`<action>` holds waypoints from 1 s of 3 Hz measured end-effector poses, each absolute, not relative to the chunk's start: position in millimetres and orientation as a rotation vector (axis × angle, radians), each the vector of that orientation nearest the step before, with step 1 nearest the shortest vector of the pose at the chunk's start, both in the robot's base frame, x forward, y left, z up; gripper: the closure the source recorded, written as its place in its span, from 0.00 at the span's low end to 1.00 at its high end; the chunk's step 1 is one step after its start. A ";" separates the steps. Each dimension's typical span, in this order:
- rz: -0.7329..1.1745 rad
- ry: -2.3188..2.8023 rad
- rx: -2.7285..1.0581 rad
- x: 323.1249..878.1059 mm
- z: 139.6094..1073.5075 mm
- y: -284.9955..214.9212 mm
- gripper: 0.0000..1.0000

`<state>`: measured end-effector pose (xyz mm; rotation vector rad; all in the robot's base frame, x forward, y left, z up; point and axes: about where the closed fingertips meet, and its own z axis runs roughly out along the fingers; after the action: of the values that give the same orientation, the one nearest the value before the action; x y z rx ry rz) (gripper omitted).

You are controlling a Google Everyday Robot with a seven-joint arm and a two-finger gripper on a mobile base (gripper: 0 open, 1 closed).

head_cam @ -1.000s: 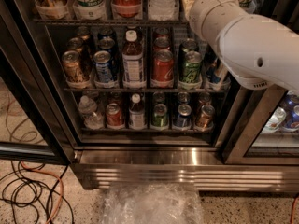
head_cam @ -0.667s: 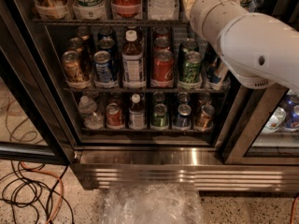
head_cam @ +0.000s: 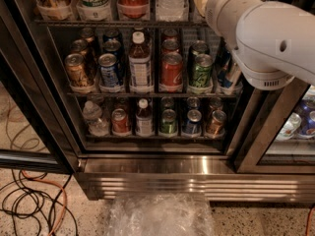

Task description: Pick redbull can from top shelf of fridge

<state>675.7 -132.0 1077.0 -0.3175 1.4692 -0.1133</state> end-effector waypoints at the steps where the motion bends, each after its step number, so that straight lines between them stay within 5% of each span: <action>1: -0.110 1.482 -0.277 677.1 1084.8 -134.1 1.00; 3: -0.097 1.511 -0.254 671.1 1087.3 -133.1 1.00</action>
Offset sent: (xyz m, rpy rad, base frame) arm 0.0049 -0.0045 0.0251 0.0755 0.0153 -0.0647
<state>671.1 -133.1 1087.3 -0.2543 1.5108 -0.0967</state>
